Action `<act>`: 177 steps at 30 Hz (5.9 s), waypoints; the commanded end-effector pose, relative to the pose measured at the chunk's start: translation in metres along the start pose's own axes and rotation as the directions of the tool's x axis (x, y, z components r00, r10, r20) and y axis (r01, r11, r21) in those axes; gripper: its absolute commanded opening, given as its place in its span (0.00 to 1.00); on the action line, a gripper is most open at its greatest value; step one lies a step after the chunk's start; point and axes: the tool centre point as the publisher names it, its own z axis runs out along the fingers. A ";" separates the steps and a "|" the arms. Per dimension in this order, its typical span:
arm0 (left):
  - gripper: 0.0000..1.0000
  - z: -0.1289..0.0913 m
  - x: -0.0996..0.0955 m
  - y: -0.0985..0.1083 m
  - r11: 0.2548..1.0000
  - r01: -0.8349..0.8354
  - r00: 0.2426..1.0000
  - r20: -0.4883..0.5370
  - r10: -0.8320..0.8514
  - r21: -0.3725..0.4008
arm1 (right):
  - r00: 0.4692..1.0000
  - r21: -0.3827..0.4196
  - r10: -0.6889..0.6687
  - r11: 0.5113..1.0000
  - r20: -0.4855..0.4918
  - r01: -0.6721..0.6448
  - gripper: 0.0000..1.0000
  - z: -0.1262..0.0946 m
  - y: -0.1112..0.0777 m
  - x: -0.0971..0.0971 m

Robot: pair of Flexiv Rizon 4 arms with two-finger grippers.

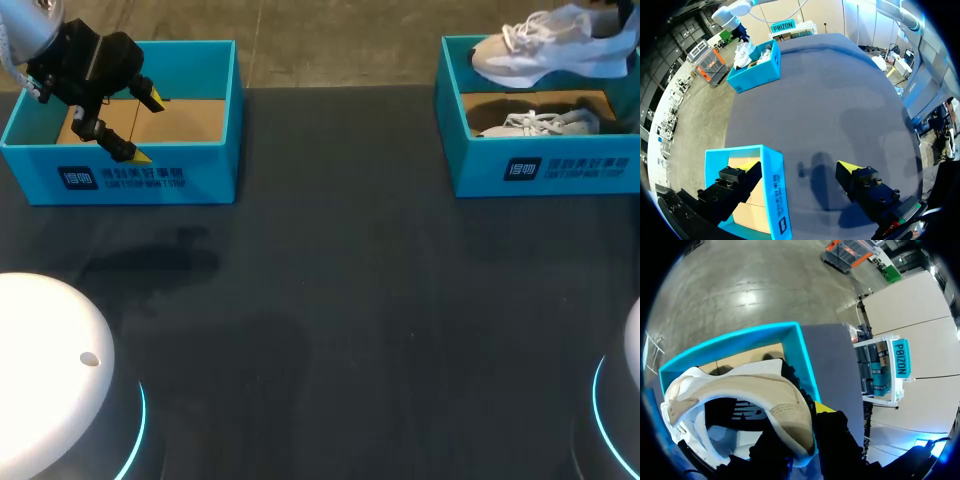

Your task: Take the shoe out of the shoebox, open the shoe tongue, remove and reinsert the insole, then place the shoe into the shoebox

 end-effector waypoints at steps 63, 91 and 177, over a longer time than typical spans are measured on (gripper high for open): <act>1.00 -0.001 0.001 0.000 1.000 0.000 1.000 0.000 0.000 -0.004 | 1.000 -0.024 0.008 1.000 0.008 -0.008 0.00 0.029 0.006 0.016; 1.00 -0.001 0.001 0.000 1.000 0.000 1.000 0.000 0.000 -0.004 | 0.997 -0.058 0.066 0.996 0.030 -0.064 0.00 0.061 0.018 0.026; 1.00 -0.003 -0.028 -0.012 0.937 0.348 0.937 0.047 -0.346 -0.041 | 0.996 -0.048 -0.025 0.999 -0.087 0.021 0.48 0.061 -0.010 0.039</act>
